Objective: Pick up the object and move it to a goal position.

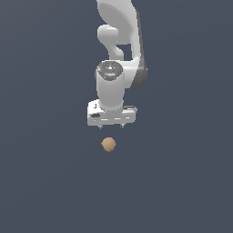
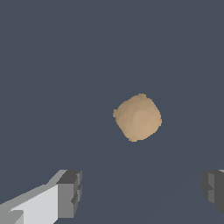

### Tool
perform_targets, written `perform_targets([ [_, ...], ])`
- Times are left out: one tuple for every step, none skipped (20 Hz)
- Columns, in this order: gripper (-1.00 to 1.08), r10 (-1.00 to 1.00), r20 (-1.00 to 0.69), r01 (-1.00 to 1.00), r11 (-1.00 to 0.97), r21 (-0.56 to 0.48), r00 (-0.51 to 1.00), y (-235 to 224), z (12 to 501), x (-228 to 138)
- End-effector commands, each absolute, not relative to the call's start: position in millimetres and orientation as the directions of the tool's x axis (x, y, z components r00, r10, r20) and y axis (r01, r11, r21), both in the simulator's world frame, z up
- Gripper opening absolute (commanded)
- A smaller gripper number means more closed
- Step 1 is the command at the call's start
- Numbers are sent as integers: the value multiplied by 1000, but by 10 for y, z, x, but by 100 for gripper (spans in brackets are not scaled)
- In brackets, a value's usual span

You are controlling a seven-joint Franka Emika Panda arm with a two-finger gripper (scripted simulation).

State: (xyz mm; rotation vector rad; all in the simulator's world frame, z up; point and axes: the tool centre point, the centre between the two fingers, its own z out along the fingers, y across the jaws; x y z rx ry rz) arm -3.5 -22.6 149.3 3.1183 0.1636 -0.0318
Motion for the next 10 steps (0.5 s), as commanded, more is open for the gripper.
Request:
perform_targets([
  [100,155,-21,155,-988,17,988,-242,1442,1],
  [100,178,-21,178,-984,17,984,-249,1419,17],
  [100,202,-21,203,-979,16,979,-257,1395,34],
  [100,228,-21,228,-974,15,974,-264,1369,52],
  [100,254,-20,254,-967,15,967,-272,1342,70],
  [100,279,-20,279,-960,14,960,-280,1315,87],
  [100,305,-19,305,-952,13,952,-288,1288,105],
  [100,330,-18,330,-944,12,944,-296,1261,123],
  [100,354,-18,355,-935,11,935,-304,1234,140],
  [100,379,-17,379,-925,10,925,-312,1207,157],
])
